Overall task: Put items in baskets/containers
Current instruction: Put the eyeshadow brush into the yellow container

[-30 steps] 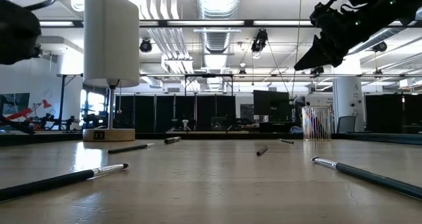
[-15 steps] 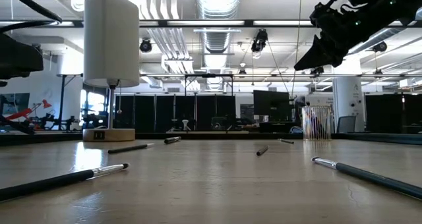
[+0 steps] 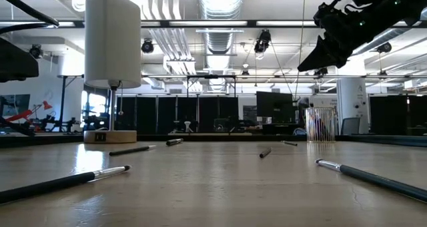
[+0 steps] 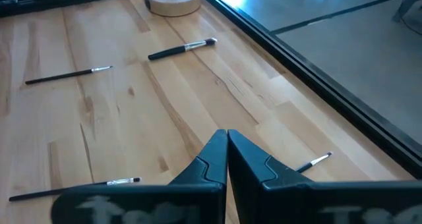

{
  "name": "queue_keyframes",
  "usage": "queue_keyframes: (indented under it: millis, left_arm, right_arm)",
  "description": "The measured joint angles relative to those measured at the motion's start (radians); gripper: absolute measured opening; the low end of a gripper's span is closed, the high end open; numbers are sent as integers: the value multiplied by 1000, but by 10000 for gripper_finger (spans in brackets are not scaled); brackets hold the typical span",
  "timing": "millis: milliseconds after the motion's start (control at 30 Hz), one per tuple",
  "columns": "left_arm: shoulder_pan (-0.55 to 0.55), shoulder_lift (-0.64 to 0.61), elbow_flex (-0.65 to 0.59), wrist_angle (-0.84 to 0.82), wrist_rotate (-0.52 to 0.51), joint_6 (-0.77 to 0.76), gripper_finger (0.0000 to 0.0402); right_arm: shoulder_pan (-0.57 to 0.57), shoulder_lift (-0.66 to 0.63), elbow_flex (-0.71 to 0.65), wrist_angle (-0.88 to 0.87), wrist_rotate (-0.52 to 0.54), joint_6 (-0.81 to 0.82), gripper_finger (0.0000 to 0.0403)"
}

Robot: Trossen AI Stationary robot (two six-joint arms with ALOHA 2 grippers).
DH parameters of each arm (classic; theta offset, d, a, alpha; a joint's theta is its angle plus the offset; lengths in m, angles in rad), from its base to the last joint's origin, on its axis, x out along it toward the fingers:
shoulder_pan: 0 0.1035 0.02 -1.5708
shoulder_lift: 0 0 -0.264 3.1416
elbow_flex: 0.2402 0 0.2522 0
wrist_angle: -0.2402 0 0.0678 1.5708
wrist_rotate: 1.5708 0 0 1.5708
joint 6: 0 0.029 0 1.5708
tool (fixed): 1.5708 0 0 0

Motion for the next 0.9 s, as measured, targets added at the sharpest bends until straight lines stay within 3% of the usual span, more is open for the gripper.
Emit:
queue_keyframes:
  millis: [200, 333, 600, 767, 900]
  left_arm:
    - [0, -39, 6, -10, -18, 3, 2]
    - [1, -89, 17, -26, -92, 18, 1]
    - [73, -172, 89, -34, -465, 160, 0]
    - [207, -230, 81, 172, -610, 524, 0]
    - [346, -279, -3, 522, -556, 937, 0]
  right_arm:
    - [0, 0, 0, 0, 0, -8, 9]
    - [0, 1, 0, -1, -24, -12, 9]
    - [0, 1, 0, -2, -53, -8, 9]
    - [0, 1, 0, -2, -53, -6, 8]
    - [0, 1, 0, -2, -53, 26, 8]
